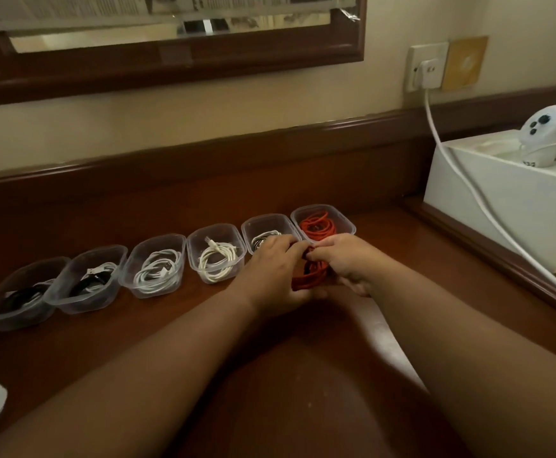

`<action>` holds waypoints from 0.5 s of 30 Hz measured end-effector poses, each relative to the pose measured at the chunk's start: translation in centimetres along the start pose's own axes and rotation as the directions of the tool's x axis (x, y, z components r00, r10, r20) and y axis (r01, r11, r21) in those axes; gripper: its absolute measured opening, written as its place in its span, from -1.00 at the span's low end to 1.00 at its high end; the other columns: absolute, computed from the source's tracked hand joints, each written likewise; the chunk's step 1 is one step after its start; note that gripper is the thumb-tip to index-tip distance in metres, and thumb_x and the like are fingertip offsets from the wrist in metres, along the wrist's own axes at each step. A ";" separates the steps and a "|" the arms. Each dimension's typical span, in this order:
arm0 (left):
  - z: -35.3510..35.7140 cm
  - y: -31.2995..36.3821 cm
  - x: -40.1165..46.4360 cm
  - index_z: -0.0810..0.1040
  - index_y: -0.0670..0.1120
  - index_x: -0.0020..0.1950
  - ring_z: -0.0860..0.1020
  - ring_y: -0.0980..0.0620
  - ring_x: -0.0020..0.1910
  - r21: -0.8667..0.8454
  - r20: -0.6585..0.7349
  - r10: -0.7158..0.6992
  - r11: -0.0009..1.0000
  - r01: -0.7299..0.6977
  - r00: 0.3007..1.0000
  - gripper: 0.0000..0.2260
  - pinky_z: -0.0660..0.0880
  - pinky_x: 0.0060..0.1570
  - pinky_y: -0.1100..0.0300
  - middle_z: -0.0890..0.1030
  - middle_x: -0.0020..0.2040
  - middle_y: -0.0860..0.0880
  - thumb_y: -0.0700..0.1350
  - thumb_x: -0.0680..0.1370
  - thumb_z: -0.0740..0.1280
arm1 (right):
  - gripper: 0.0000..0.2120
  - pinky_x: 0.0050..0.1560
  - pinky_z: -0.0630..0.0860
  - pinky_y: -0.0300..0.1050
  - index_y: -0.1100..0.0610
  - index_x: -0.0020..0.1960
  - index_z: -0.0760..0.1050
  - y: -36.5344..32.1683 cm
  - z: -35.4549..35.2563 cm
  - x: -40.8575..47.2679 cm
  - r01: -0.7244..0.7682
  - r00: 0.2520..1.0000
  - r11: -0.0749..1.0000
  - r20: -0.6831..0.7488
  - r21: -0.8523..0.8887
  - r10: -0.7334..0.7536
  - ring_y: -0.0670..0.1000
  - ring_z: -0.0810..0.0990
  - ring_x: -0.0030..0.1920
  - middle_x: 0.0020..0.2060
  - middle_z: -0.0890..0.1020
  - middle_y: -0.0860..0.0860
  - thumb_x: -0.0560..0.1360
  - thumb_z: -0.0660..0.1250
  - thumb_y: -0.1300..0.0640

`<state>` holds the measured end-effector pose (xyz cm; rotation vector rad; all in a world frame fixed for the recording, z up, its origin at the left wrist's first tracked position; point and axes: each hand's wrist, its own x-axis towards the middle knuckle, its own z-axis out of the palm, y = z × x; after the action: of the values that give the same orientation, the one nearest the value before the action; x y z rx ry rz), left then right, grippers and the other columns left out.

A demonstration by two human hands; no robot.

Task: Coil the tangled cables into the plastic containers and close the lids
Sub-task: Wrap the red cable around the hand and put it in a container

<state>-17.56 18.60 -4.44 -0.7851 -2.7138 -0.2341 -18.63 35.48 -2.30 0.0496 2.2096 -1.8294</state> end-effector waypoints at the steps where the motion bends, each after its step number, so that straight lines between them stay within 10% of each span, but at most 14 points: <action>1: -0.1 -0.4 0.5 0.24 -0.01 0.55 0.26 0.02 0.42 -0.102 0.034 -0.014 0.995 0.017 0.999 -0.16 0.22 0.40 0.12 0.34 0.44 -0.02 0.39 0.41 0.37 | -0.89 0.09 0.60 0.17 0.19 0.04 0.61 0.1 -0.2 0.4 -0.008 1.000 1.000 -0.013 0.015 0.008 0.16 0.69 -0.02 -0.04 0.70 0.20 0.55 0.34 0.25; 4: -0.4 -2.9 2.2 0.45 0.01 0.38 0.40 0.04 0.31 -0.342 -0.121 -0.182 0.931 0.131 0.976 -0.46 0.38 0.29 0.11 0.45 0.30 0.01 0.27 0.51 0.34 | -0.89 0.12 0.59 0.14 0.23 0.01 0.62 1.0 -0.4 1.6 0.010 0.998 0.997 -0.068 0.082 -0.004 0.15 0.66 -0.05 -0.05 0.69 0.23 0.55 0.33 0.25; 6: -0.6 -4.7 3.6 0.59 0.03 0.16 0.43 0.02 0.23 -0.216 -0.179 -0.288 0.944 0.248 0.941 -0.74 0.44 0.22 0.03 0.48 0.20 0.02 0.13 0.57 0.32 | -0.90 0.08 0.59 0.01 0.15 -0.02 0.62 1.8 -0.4 2.1 0.046 0.993 0.997 -0.113 0.067 -0.038 0.06 0.64 0.00 -0.05 0.69 0.13 0.55 0.33 0.20; 15: -0.2 -5.7 8.6 0.61 0.03 0.22 0.26 -0.14 0.36 0.338 0.300 -0.431 0.882 0.328 0.851 -0.72 0.27 0.31 -0.12 0.39 0.40 -0.04 0.09 0.59 0.28 | -0.78 0.14 0.60 0.05 -0.03 -0.13 0.54 1.8 -0.7 2.4 0.180 0.959 0.983 -0.214 -0.041 -0.184 0.06 0.67 -0.02 -0.13 0.68 0.03 0.59 0.25 0.24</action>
<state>-27.51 17.96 -1.79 -0.2084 -3.1447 0.2332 -20.68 36.15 -4.44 0.0457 2.4556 -1.9807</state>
